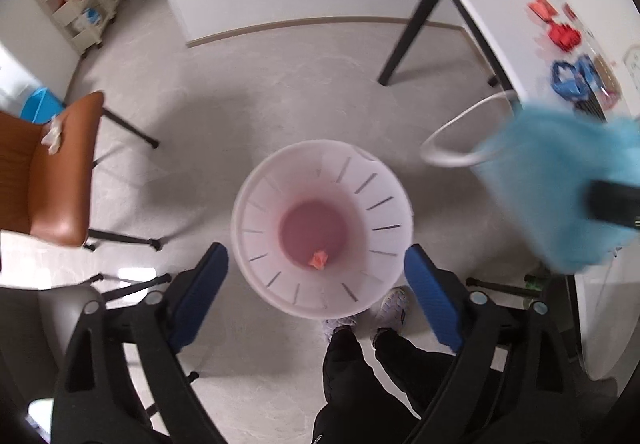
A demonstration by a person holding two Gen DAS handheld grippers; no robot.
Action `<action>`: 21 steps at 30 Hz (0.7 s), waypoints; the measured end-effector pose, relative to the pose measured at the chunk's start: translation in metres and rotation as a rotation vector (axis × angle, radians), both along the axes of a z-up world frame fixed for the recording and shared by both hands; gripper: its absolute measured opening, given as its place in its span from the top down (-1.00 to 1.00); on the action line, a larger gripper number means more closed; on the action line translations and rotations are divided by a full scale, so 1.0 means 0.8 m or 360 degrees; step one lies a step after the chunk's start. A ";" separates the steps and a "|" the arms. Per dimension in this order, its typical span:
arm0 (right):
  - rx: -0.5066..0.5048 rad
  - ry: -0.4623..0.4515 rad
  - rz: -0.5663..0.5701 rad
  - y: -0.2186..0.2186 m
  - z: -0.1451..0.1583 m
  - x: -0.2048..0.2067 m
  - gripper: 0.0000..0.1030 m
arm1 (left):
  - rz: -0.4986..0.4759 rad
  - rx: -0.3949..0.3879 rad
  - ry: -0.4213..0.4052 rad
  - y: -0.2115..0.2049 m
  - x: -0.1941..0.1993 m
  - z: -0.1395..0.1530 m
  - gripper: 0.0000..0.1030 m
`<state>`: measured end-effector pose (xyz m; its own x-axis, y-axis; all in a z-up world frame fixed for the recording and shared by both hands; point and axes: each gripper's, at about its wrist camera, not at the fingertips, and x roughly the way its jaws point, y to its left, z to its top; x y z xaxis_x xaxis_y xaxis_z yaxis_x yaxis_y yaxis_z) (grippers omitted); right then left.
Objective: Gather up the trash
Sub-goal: 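Carry the pink paper and blue mask over the white bin and open both tools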
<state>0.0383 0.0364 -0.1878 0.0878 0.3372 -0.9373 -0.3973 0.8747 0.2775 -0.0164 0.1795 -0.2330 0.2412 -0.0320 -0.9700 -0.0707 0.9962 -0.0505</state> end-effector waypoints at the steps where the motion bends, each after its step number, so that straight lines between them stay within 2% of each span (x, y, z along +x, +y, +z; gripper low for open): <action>1: -0.0011 0.0023 0.0034 0.014 -0.015 0.005 0.40 | 0.0025 -0.0006 0.0000 0.007 -0.002 0.003 -0.67; 3: -0.0057 0.0071 0.0098 0.042 -0.047 0.013 0.35 | 0.0098 -0.0019 0.0007 0.025 -0.012 0.009 -0.67; 5: -0.0076 0.0126 0.0146 0.066 -0.077 0.018 0.05 | 0.0164 -0.0033 0.0007 0.037 -0.023 0.016 -0.67; 7: -0.0107 0.0170 0.0191 0.084 -0.102 0.019 -0.44 | 0.0233 -0.0030 0.0001 0.049 -0.034 0.024 -0.69; 9: -0.0136 0.0178 0.0216 0.092 -0.113 0.014 -0.72 | 0.0276 -0.0005 -0.0005 0.058 -0.043 0.032 -0.76; 10: -0.0150 0.0176 0.0225 0.096 -0.116 0.014 -0.74 | 0.0290 0.0002 -0.0009 0.062 -0.045 0.035 -0.77; 12: -0.0140 0.0172 0.0230 0.093 -0.109 0.012 -0.78 | 0.0321 0.0025 -0.0025 0.066 -0.048 0.044 -0.79; 14: -0.0097 0.0141 0.0215 0.087 -0.091 0.011 -0.91 | 0.0333 0.0028 -0.0045 0.067 -0.050 0.052 -0.80; 17: -0.0052 0.0063 0.0168 0.089 -0.067 0.018 -0.93 | 0.0351 0.0026 -0.0090 0.068 -0.053 0.068 -0.81; 21: 0.0012 -0.0138 0.0072 0.047 0.014 0.006 -0.95 | 0.0319 0.0023 -0.0178 0.055 -0.053 0.101 -0.84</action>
<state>0.0430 0.0744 -0.1765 0.1529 0.3498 -0.9242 -0.4590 0.8534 0.2471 -0.0586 0.2231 -0.1525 0.3474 0.0411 -0.9368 -0.2620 0.9635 -0.0549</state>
